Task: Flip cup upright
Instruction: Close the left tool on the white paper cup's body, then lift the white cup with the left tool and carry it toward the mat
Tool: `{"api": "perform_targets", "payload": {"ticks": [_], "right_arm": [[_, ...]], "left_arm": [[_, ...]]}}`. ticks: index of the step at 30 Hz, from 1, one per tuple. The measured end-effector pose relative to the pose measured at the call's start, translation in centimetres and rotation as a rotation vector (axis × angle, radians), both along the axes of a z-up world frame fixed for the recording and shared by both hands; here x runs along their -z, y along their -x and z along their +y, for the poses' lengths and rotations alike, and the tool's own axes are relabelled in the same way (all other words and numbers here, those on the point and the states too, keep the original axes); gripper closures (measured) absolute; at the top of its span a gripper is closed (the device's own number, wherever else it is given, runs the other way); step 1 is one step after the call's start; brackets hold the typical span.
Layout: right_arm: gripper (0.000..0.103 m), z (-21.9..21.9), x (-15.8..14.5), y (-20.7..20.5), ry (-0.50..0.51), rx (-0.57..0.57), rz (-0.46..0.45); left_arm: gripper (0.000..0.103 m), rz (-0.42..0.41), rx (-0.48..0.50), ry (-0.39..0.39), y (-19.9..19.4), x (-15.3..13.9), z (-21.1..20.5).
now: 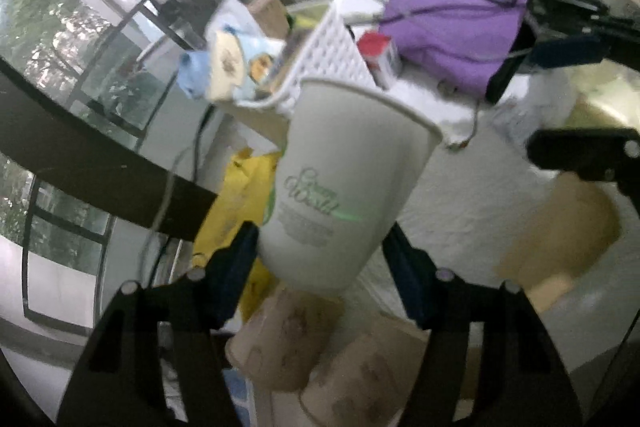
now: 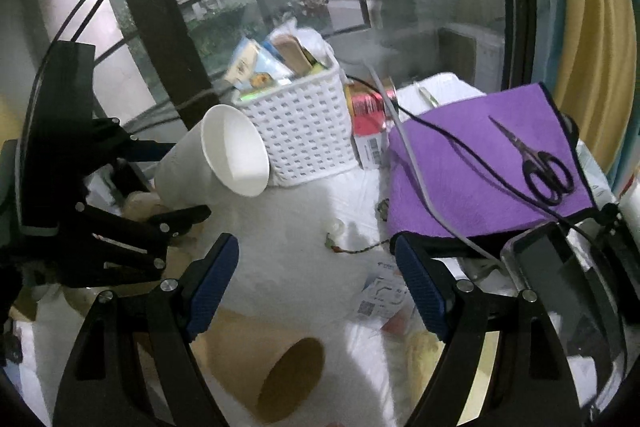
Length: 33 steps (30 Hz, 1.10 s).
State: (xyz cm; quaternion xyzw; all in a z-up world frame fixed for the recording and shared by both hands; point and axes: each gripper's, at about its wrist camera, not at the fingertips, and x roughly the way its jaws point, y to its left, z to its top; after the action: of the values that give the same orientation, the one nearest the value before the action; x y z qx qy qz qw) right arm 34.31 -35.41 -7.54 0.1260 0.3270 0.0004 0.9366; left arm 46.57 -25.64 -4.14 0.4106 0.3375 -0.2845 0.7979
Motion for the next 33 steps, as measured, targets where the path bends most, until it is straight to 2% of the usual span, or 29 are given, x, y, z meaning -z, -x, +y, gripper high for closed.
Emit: {"api": "perform_targets", "payload": {"ticks": [4,11,18,24,33], "right_arm": [[0.020,0.6,-1.8,2.1,0.001,-0.015,-0.043],[0.020,2.3,-4.4,6.4,-0.003,-0.054,-0.098],[0.020,5.2,-6.2,10.9,0.024,-0.127,-0.127],[0.020,7.2,-7.0,14.8,0.010,-0.175,-0.142],[0.020,12.3,-6.5,19.5,0.018,-0.304,-0.120]], "left_arm": [[0.038,-0.050,-0.009,0.030,3.3,-2.7,0.7],[0.038,-0.083,-0.045,0.102,7.9,-6.2,3.0],[0.038,-0.115,-0.089,0.173,14.3,-7.9,5.7],[0.038,-0.131,-0.157,0.250,18.8,-8.1,9.3],[0.038,-0.092,-0.325,0.485,26.0,-5.9,15.8]]}}
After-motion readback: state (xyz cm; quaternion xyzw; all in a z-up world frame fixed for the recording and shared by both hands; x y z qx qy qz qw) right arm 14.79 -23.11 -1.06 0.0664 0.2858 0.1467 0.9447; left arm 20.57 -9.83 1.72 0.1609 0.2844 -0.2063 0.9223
